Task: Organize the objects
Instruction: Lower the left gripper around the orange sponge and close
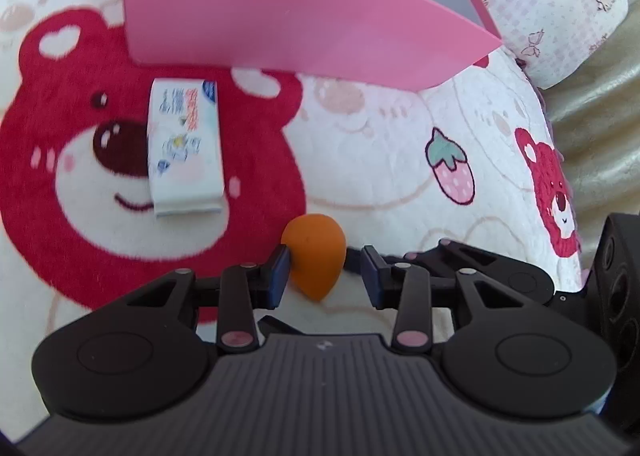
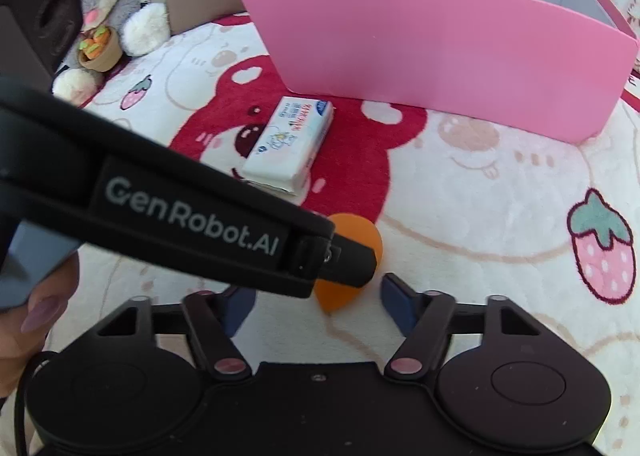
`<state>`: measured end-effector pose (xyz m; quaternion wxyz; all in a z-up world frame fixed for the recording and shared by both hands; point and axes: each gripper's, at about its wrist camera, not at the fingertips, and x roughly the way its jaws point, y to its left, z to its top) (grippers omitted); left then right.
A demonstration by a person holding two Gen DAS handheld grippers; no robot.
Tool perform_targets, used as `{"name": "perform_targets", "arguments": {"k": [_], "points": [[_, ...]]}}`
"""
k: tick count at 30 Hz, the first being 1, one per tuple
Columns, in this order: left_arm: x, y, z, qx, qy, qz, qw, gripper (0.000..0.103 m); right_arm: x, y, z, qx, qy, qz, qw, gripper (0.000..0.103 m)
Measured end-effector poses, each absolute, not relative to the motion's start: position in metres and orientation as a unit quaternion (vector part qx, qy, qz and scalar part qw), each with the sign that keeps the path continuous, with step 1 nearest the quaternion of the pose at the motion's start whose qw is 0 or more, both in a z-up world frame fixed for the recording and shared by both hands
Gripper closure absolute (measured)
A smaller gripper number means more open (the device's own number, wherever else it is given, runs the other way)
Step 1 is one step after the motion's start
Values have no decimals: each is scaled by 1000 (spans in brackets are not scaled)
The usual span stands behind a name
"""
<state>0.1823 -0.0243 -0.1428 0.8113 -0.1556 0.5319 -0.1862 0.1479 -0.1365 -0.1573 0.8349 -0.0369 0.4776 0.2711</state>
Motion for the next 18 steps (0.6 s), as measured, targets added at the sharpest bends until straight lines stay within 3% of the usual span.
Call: {"name": "perform_targets", "arguments": {"k": [7, 12, 18], "points": [[184, -24, -143, -155, 521, -186, 818, 75, 148, -140, -157, -34, 472, 263, 840, 54], [184, -23, -140, -172, 512, -197, 818, 75, 151, -144, -156, -32, 473, 248, 845, 66], [183, -24, -142, -158, 520, -188, 819, 75, 155, -142, -155, -44, 468, 246, 848, 69]]}}
